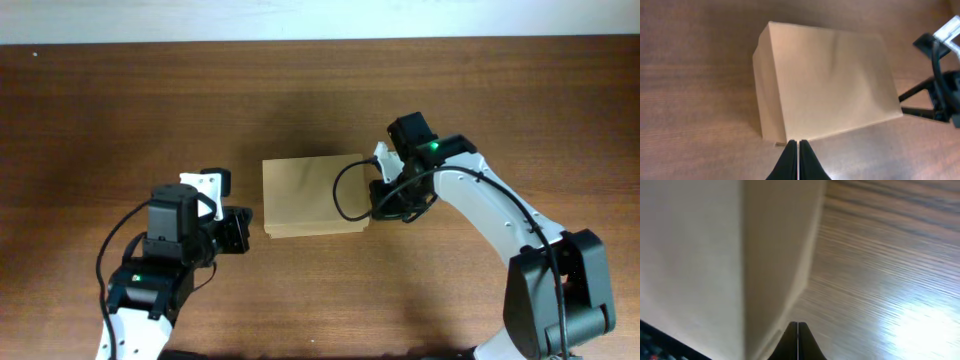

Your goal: Pack container

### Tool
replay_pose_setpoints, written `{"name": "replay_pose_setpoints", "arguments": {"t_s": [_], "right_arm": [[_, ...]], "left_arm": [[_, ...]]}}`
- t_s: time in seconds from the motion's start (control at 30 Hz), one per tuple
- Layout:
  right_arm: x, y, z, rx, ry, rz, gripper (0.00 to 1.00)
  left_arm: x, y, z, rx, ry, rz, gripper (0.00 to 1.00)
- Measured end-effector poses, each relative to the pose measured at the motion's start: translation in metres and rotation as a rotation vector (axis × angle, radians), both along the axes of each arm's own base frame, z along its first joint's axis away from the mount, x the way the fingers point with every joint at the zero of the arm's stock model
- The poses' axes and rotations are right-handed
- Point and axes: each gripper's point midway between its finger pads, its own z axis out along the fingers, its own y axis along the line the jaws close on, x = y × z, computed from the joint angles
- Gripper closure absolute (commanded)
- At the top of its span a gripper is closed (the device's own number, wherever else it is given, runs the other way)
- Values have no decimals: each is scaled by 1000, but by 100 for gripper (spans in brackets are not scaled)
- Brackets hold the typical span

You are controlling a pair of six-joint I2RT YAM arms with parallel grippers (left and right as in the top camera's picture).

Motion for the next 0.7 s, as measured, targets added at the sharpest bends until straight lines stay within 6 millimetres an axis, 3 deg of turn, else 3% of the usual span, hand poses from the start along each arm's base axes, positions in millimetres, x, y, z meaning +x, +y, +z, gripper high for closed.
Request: {"name": "replay_pose_setpoints", "arguments": {"t_s": [0.07, 0.17, 0.33, 0.4, 0.5, 0.7], "right_arm": [[4, -10, 8, -42, -3, -20, 96], [15, -24, 39, -79, -63, -53, 96], [19, -35, 127, -54, -276, -86, 96], [6, -39, 162, -31, -357, -101, 96], [-30, -51, 209, 4, -473, -120, 96], [-108, -73, 253, 47, -602, -134, 96]], "left_arm": [[-5, 1, 6, 2, 8, 0, 98], [-14, 3, 25, 12, 0, -7, 98], [-33, 7, 71, 20, -63, -18, 98], [-44, 8, 91, 18, -105, -25, 98], [-61, 7, 115, 6, -174, -52, 98], [-93, 2, 131, -30, -231, -108, 98]]}}
